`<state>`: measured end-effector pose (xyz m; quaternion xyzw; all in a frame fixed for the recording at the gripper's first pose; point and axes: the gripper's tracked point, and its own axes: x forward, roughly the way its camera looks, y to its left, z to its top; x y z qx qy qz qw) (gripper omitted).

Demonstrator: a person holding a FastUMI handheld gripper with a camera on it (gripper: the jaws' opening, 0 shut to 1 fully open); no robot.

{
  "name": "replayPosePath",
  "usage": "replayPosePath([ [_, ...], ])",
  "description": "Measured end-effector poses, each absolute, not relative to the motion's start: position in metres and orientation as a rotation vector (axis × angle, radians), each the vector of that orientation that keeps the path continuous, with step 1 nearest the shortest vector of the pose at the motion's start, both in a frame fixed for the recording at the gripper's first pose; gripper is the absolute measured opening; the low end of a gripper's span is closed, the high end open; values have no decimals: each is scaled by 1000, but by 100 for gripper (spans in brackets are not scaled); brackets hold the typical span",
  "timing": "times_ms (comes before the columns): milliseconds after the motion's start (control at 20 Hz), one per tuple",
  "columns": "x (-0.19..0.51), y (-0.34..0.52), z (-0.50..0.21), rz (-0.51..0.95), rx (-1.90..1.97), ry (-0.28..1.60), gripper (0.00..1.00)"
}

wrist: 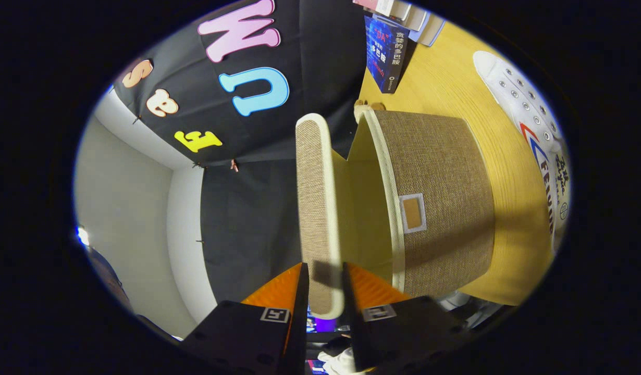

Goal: Open the storage box then place both shoes into the box .Put the left shoe in first, then the right shoe, with the right side of both shoes facing outward in a uniform manner.

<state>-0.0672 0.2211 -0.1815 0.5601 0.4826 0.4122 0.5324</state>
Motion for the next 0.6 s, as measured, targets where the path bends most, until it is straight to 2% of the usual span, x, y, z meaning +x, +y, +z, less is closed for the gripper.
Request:
replayPosePath([
  [50,-66,220,-178,981,1347,1145,18],
  [200,-63,224,-169,953,1349,1102,6],
  [600,-61,252,-133,933,1271,1094,5],
])
